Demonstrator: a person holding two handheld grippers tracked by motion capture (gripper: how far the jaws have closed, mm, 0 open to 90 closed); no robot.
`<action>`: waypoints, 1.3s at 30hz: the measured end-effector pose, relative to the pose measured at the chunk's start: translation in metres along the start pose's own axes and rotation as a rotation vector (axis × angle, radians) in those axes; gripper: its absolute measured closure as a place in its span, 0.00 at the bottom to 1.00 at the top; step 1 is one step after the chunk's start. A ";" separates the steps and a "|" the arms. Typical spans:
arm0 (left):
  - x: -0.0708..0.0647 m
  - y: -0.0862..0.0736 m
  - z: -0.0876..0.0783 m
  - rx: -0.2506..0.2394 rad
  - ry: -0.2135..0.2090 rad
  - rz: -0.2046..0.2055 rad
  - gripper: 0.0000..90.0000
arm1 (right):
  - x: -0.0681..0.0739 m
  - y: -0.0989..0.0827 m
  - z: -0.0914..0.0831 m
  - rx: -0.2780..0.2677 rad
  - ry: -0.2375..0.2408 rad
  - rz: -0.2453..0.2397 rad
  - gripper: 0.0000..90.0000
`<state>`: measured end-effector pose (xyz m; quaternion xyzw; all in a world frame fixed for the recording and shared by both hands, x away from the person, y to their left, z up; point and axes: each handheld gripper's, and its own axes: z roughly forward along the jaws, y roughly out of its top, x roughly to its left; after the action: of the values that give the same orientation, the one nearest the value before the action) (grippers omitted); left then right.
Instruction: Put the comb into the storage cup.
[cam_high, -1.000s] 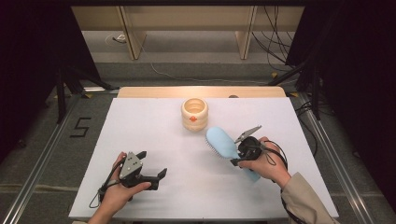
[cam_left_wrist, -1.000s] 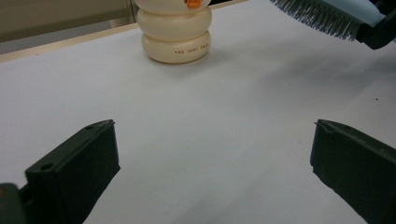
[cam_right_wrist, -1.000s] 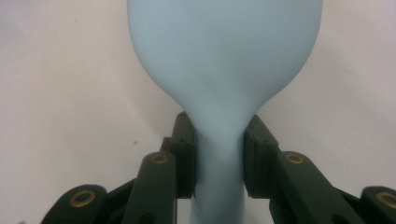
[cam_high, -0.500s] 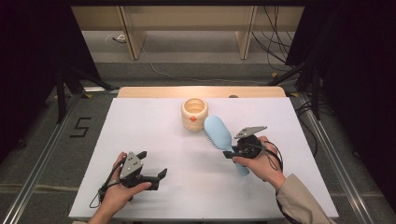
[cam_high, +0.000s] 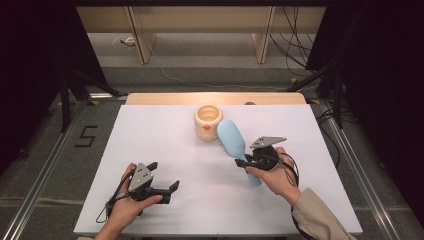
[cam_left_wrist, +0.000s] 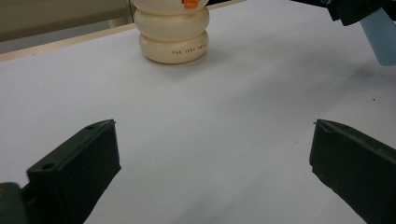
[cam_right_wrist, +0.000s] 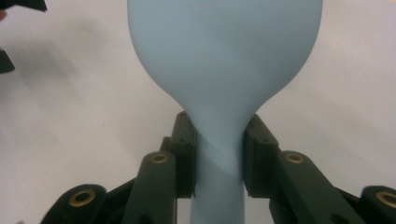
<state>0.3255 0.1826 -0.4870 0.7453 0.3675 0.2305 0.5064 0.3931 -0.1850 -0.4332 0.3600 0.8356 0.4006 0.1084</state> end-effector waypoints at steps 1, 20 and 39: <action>0.000 0.000 0.000 0.000 -0.001 -0.001 0.01 | 0.000 0.000 0.000 -0.007 0.003 0.001 0.78; -0.003 0.002 0.001 -0.007 -0.016 -0.019 0.02 | 0.010 0.003 0.002 -0.155 0.001 0.020 0.78; -0.016 0.010 0.010 -0.021 -0.067 -0.048 0.03 | 0.027 0.006 0.014 -0.225 0.029 0.025 0.78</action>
<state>0.3256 0.1620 -0.4808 0.7381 0.3659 0.1970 0.5316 0.3838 -0.1559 -0.4356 0.3503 0.7822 0.4983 0.1308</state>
